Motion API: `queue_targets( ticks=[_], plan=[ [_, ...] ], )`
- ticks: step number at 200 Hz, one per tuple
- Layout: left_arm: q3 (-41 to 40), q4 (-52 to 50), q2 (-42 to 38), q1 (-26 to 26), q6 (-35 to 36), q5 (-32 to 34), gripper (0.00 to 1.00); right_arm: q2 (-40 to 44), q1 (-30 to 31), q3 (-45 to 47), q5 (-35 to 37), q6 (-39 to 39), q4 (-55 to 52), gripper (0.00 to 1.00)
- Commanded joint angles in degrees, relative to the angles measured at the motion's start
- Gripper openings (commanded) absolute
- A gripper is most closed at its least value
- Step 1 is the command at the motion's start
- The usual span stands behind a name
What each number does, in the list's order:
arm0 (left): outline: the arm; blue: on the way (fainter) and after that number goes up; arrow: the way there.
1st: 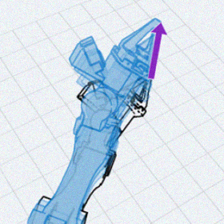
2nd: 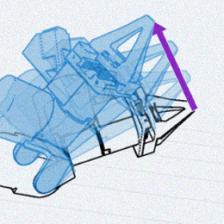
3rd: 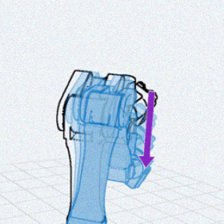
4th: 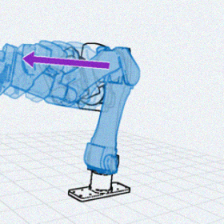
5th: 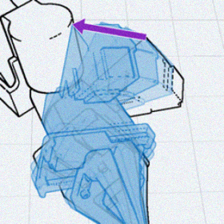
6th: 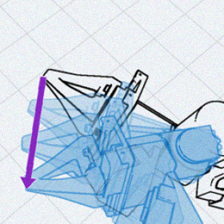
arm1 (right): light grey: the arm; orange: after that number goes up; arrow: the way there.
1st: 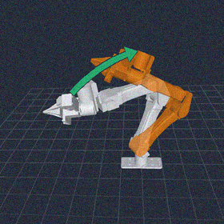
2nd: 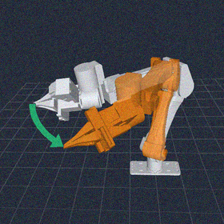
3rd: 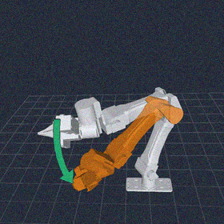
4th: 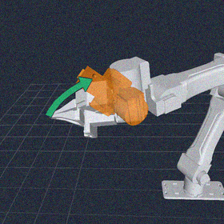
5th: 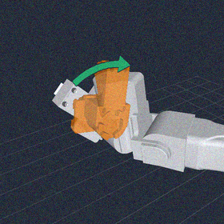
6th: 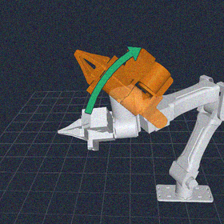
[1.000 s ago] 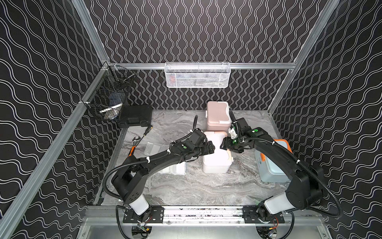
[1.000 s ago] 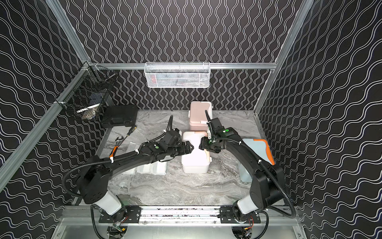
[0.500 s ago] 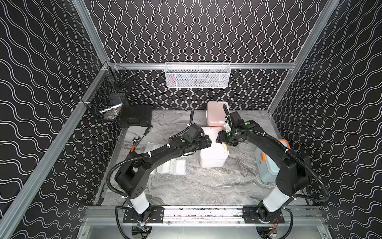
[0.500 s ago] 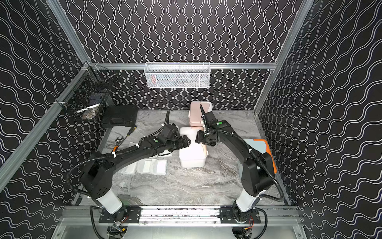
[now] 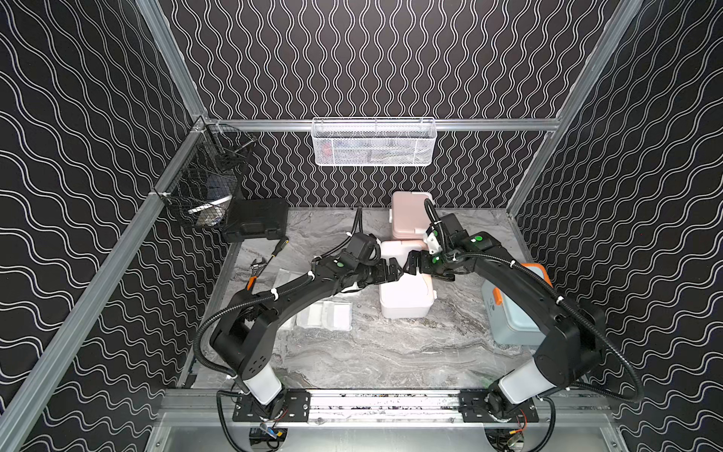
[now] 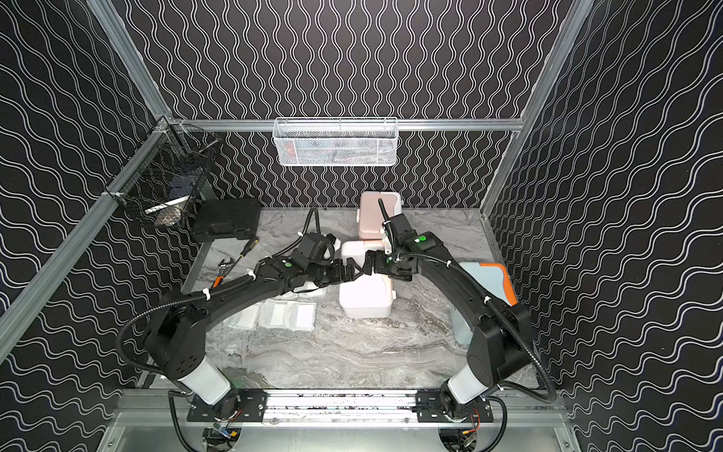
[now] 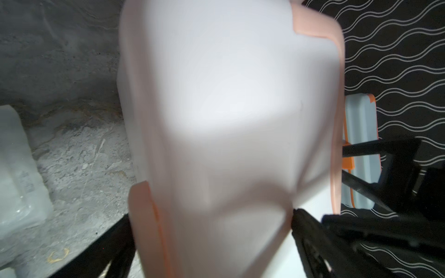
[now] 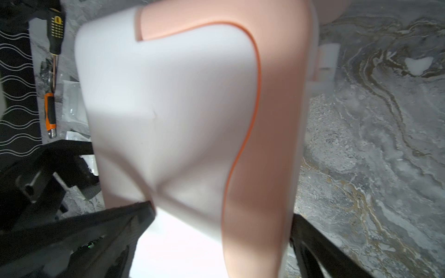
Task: Open first aid kits and take out gauze
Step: Move the first aid kit to the center of the board.
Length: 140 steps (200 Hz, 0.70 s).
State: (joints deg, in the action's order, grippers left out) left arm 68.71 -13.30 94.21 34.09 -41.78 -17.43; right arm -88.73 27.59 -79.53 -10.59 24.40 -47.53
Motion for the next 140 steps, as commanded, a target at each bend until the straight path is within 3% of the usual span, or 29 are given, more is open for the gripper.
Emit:
queue_targets(
  ticks=[1, 81, 113, 140],
  plan=[
    [0.92, 0.29, -2.92, 0.07, 3.88, -4.02, 0.99, 3.64, 0.34, 1.63, -1.71, -0.34, 5.91, 1.0],
    [-2.12, -4.16, -15.81, 0.29, 7.87, 1.48, 0.99, 20.65, 1.06, 9.62, 1.81, -1.65, 13.17, 1.0],
    [-4.33, -4.1, -13.76, 0.35, 7.09, 0.8, 0.99, 18.94, 1.05, 10.2, 4.2, -1.21, 9.93, 1.0],
    [-7.77, -2.75, -15.1, 0.3, 5.69, 1.16, 0.99, 18.58, 1.06, 13.21, 1.75, -0.33, 10.94, 1.0]
  ],
)
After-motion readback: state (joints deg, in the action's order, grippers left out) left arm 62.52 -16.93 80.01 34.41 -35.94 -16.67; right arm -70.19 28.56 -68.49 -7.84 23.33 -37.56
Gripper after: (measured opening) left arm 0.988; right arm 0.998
